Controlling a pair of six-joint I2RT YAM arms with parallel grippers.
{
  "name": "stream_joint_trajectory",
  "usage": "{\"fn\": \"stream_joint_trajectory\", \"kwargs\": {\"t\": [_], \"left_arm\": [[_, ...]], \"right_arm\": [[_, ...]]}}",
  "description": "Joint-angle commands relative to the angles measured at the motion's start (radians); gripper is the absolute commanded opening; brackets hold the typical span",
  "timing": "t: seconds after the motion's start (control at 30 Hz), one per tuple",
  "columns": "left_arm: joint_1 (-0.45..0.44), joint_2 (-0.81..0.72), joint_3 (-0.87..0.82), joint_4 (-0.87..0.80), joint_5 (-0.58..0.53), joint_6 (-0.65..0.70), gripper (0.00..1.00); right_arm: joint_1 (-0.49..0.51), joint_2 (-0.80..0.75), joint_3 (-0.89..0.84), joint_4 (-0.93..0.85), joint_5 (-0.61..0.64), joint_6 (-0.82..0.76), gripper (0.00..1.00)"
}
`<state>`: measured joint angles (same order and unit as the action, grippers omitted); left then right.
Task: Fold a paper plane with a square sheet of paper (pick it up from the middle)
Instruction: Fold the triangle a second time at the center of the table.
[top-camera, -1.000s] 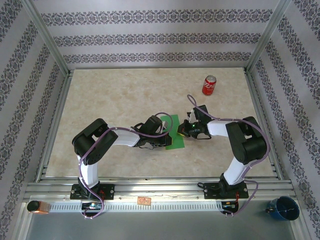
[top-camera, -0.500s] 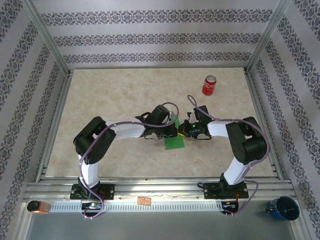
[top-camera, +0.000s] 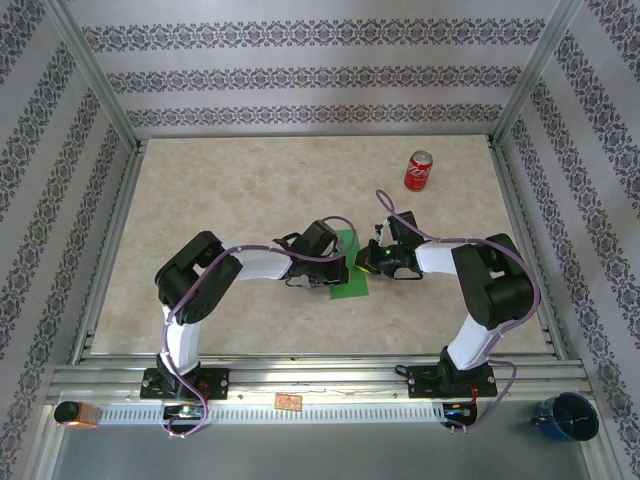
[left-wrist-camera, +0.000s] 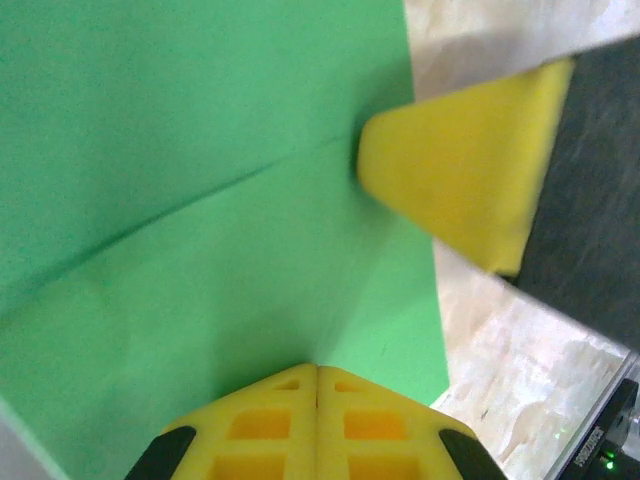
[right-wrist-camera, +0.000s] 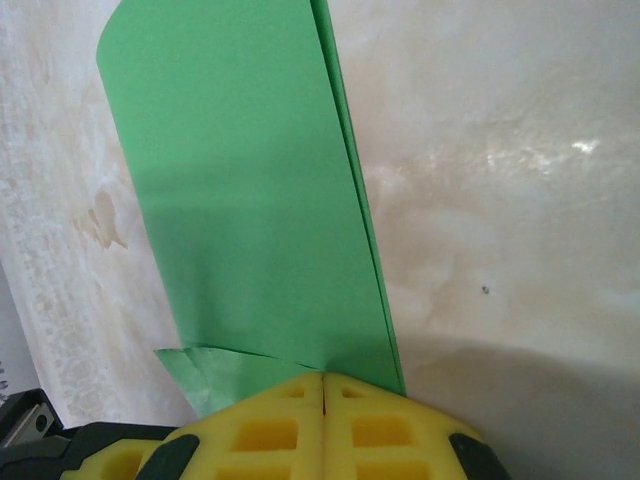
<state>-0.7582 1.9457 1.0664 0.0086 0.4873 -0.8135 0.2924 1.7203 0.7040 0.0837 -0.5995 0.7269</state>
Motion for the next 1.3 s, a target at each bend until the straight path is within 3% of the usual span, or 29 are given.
{"fn": "stream_joint_trajectory", "kwargs": {"t": [0.0,0.4,0.67,0.87,1.27], "left_arm": [[-0.011,-0.035,-0.07,-0.072,0.026,-0.006,0.0],[-0.026,-0.138,-0.207,-0.14,0.025,0.027,0.0],[-0.027,-0.22,-0.177,-0.117,0.06,0.049,0.0],[-0.019,-0.289,-0.104,-0.15,-0.012,0.107,0.03],[0.077,-0.035,0.151,-0.207,0.03,0.178,0.02]], "right_arm": [[-0.019,0.036,-0.028,-0.061,0.083,-0.009,0.0],[-0.025,0.036,-0.024,-0.07,0.07,-0.012,0.0],[-0.022,0.036,-0.01,-0.064,0.031,-0.015,0.0],[-0.01,0.021,0.02,-0.07,-0.004,-0.023,0.0],[0.01,0.022,0.051,-0.103,-0.022,-0.022,0.01]]}}
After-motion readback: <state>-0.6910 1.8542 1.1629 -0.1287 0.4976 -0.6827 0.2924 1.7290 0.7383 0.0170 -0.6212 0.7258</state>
